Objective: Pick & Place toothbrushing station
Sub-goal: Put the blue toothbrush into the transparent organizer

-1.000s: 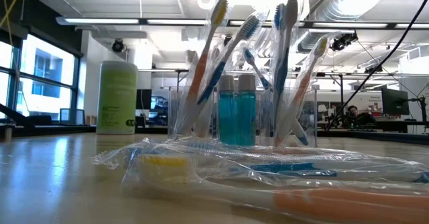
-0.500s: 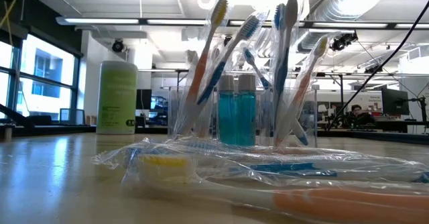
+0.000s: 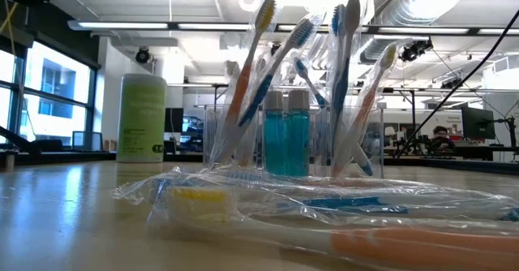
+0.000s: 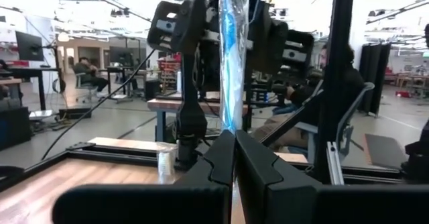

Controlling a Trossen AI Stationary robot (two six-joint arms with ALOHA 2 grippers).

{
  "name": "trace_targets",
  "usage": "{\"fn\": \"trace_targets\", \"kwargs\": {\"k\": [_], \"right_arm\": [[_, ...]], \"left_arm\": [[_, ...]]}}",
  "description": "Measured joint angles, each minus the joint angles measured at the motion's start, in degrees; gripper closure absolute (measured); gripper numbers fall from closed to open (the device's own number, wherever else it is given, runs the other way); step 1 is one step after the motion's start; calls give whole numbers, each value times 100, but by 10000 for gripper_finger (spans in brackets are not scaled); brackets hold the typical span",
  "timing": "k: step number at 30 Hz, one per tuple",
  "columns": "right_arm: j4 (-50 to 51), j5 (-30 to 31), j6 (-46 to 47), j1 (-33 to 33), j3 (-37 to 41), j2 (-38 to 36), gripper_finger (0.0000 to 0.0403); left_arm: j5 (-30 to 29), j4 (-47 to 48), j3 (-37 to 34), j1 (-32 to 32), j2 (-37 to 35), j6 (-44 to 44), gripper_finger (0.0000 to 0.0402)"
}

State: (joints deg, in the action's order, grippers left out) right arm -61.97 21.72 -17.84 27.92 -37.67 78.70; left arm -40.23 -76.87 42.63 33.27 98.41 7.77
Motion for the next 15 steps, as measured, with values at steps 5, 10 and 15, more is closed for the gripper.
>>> {"fn": "trace_targets", "kwargs": {"k": [5, 10, 15], "right_arm": [[176, -231, 19, -37, 0, 0, 190], [168, -256, 107, -35, 0, 0, 260], [177, -281, 17, -32, 0, 0, 360]], "left_arm": [[13, 70, 0, -60, 0, -33, 399], [15, 90, 0, -58, 0, -44, 399], [23, 150, 0, -58, 0, -96, 399]]}}
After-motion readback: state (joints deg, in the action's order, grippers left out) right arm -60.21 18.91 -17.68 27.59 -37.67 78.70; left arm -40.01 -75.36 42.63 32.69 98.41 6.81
